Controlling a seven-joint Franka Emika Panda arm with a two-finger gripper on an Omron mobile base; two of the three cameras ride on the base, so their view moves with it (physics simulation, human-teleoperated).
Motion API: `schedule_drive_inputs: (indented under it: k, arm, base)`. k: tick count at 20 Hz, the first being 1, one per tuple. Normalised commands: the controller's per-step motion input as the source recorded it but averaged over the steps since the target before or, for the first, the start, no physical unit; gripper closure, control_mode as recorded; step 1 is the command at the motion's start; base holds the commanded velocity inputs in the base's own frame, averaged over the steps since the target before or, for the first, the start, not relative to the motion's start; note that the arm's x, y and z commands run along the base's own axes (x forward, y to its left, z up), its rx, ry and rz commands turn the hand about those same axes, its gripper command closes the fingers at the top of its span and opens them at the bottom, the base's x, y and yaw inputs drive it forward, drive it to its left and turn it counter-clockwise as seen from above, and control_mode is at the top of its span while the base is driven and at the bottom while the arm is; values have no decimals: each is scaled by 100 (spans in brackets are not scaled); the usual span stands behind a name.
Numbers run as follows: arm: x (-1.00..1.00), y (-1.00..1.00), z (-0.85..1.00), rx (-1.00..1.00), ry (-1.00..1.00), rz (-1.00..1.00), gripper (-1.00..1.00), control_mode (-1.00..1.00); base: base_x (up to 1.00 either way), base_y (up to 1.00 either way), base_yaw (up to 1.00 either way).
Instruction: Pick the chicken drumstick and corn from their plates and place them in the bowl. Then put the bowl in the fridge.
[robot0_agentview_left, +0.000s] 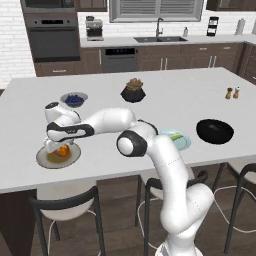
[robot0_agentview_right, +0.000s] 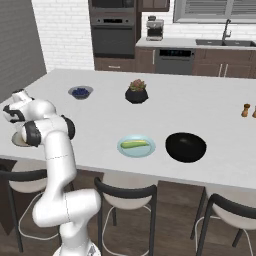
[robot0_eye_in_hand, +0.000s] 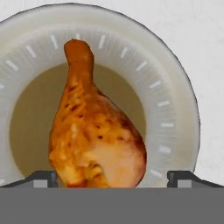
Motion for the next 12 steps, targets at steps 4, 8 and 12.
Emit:
schedule_drive_inputs:
  k: [4,8,12]
  arm:
    - [8,13,-27,0,1,0,-100,-100]
    - [0,0,-39,1,0,0,-100,-100]
    - [0,0,-38,1,0,0,-100,-100]
  base:
    - [0,0,0]
    - [0,0,0]
    - [0,0,0]
